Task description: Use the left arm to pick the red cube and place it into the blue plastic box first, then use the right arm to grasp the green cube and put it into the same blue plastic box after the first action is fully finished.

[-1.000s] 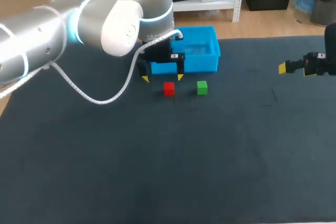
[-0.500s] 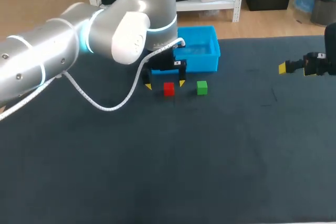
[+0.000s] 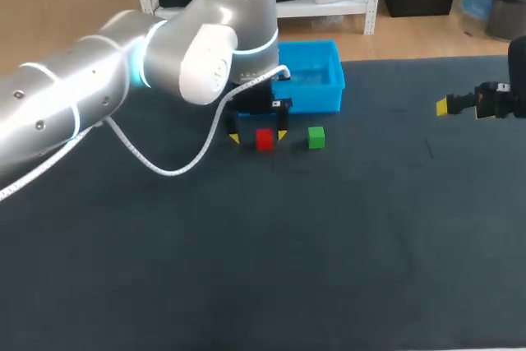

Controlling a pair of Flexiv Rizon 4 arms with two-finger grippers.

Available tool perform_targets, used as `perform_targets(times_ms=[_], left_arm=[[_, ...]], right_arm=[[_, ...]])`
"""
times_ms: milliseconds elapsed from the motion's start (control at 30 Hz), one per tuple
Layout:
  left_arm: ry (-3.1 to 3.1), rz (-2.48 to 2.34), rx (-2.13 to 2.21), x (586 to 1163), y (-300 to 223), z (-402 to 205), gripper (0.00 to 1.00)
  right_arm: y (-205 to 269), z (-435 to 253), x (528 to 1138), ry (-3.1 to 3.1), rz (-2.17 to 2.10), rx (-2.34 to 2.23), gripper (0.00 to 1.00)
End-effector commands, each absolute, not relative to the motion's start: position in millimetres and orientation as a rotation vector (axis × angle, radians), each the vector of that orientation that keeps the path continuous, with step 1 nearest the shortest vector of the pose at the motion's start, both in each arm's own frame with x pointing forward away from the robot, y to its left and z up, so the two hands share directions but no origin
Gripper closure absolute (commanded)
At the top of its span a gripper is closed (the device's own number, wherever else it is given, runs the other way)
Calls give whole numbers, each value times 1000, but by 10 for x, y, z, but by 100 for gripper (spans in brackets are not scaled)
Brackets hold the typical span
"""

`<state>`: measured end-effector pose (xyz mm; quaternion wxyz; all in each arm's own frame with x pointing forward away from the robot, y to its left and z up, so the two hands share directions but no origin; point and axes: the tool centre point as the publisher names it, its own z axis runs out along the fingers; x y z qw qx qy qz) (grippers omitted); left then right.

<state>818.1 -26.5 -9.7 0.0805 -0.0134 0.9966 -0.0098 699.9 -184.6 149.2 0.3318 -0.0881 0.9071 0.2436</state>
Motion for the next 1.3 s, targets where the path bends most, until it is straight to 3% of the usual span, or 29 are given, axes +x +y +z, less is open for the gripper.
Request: perform_targets(times_ms=[33,700,1300], left_arm=[[2999,21,-49,8223,-340,-83,100],[2983,43,-48,8154,-349,42,100],[2755,-69,63,8056,-241,1236,100]], right_arm=[[-1851,1494,7001,2372,638,-232,0],[-1851,1494,7001,2372,638,-232,0],[-1851,1494,7001,2372,638,-232,0]])
